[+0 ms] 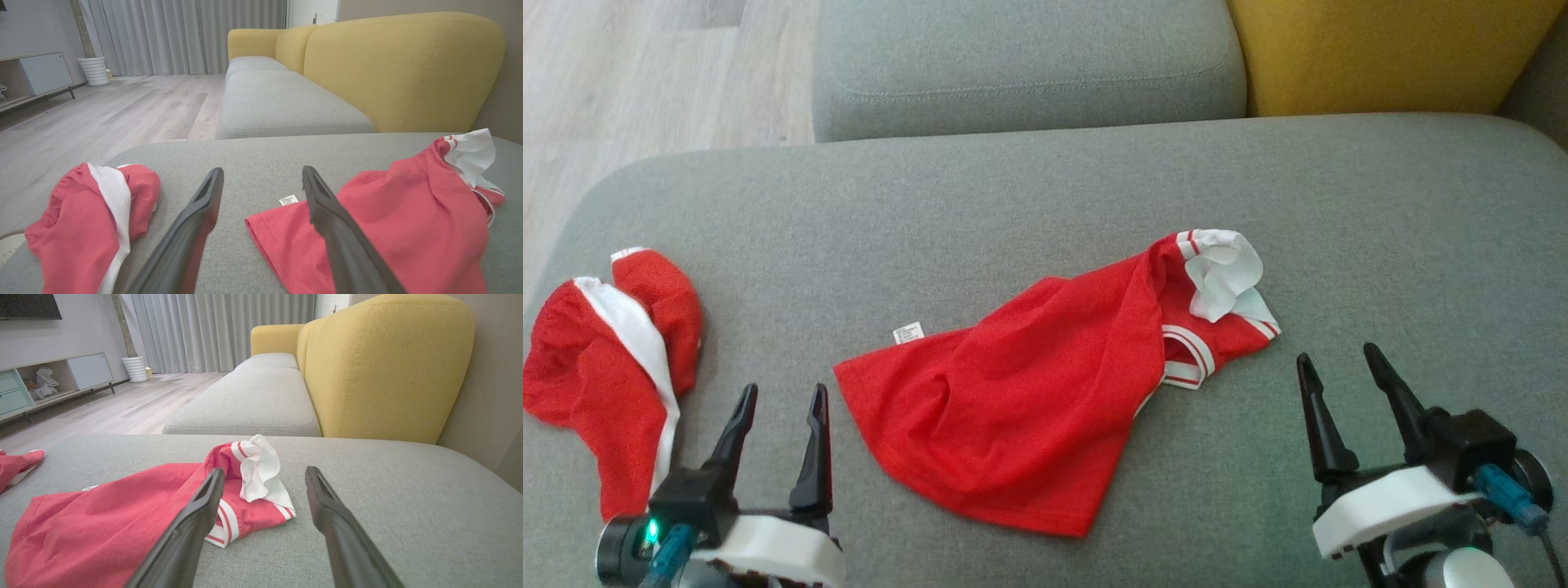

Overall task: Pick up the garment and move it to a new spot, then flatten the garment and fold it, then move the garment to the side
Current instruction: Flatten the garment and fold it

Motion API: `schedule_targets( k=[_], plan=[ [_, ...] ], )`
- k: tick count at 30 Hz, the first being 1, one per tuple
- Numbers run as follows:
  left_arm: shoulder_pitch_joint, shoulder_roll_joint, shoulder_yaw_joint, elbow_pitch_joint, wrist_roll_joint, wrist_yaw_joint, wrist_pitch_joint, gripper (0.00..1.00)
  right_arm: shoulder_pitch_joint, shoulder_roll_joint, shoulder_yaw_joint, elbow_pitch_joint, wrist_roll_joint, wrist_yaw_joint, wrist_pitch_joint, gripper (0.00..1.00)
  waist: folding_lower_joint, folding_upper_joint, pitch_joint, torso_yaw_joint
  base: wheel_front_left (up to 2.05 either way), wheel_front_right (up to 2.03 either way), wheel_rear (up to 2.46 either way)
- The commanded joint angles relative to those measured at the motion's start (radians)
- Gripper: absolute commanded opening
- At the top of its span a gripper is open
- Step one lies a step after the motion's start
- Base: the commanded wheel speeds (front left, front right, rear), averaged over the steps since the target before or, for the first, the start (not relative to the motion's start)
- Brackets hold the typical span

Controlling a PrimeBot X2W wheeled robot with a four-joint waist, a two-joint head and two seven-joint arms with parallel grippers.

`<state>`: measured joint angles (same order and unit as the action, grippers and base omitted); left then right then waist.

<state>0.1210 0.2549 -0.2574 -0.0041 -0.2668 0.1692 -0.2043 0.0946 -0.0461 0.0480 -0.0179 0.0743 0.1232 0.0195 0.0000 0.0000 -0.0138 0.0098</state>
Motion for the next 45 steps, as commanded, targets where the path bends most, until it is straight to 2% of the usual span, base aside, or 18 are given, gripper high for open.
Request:
schedule_targets(
  k=[1, 28, 34, 39, 45],
  plan=[
    [-0.035, 0.024, 0.035, -0.041, -0.003, 0.011, -0.004, 1.0, -0.023, -0.004, 0.025, -0.041, -0.006, 0.008, 0.002, 1.0, 0.0, 0.0, -0.003, -0.001, 0.0, 0.0, 0.0],
    [-0.029, 0.014, 0.001, 0.001, -0.022, 0.017, 0.001, 1.0, -0.02, -0.004, 0.021, -0.06, -0.003, 0.008, 0.012, 1.0, 0.0, 0.0, -0.001, -0.003, 0.0, 0.0, 0.0],
    [-0.08, -0.003, -0.049, 0.049, -0.023, -0.021, 0.016, 1.0, -0.033, -0.004, 0.022, -0.062, 0.004, 0.008, 0.009, 1.0, 0.0, 0.0, 0.033, -0.001, 0.0, 0.0, 0.0],
    [-0.135, -0.036, -0.103, 0.174, -0.044, -0.07, 0.072, 1.0, -0.052, -0.004, 0.034, -0.059, 0.011, 0.008, 0.005, 1.0, 0.0, 0.0, 0.08, -0.009, 0.0, 0.0, 0.0],
    [-0.182, -0.071, -0.134, 0.319, -0.074, -0.108, 0.114, 1.0, -0.07, -0.004, 0.051, -0.047, 0.022, 0.008, -0.002, 1.0, 0.0, 0.0, 0.114, -0.025, 0.0, 0.0, 0.0]
  ],
)
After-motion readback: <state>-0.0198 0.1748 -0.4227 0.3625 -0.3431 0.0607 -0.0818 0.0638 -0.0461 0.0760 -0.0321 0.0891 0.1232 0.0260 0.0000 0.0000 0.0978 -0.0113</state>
